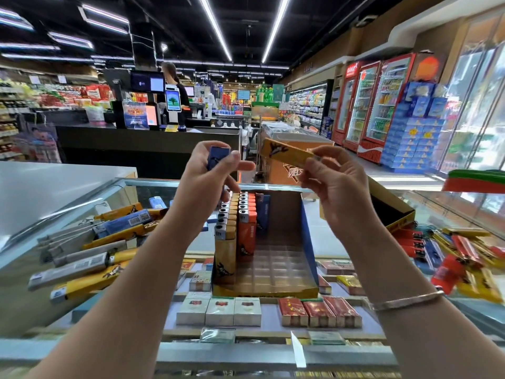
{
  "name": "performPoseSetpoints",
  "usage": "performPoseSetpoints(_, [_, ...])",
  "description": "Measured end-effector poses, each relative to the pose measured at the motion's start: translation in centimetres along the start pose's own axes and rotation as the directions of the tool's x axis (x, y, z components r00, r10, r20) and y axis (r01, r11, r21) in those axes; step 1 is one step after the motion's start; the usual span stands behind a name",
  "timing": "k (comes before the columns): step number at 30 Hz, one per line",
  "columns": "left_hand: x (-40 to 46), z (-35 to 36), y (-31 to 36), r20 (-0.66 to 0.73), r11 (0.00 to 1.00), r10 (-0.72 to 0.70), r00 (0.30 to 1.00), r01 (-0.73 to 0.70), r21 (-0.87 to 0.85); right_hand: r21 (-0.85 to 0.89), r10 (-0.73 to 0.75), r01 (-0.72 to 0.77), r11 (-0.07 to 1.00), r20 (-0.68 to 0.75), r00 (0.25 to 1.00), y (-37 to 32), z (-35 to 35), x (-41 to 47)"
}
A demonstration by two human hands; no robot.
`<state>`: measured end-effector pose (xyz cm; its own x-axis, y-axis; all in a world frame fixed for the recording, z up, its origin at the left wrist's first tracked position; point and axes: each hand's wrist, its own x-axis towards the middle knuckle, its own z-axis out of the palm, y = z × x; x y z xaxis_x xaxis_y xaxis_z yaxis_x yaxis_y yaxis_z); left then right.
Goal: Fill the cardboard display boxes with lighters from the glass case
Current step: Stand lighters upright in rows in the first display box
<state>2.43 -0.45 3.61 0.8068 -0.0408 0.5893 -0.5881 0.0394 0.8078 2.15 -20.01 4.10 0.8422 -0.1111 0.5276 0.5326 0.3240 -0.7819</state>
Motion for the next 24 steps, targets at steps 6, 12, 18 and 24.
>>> performPoseSetpoints(6, [0.1, 0.2, -0.1, -0.037, 1.000, -0.012, 0.999, 0.011, -0.010, -0.568, -0.161, 0.210, 0.796, 0.136, 0.978, 0.2, -0.9, 0.5])
performPoseSetpoints(12, [-0.1, 0.6, 0.0, -0.017, 1.000, 0.010, 1.000, -0.010, 0.004, -0.849, -0.086, 0.339, 0.406, 0.334, 0.939, 1.4, -0.8, -0.1])
performPoseSetpoints(18, [0.0, 0.7, -0.3, 0.017, 0.999, 0.018, 1.000, -0.018, -0.036, -0.879, -0.043, 0.315, 0.358, 0.322, 0.946, 2.0, -1.1, -0.1])
performPoseSetpoints(24, [0.1, 0.6, -0.7, -0.012, 1.000, 0.016, 1.000, -0.016, -0.003, -0.890, -0.067, 0.325, 0.321, 0.322, 0.945, 2.3, -1.3, 0.0])
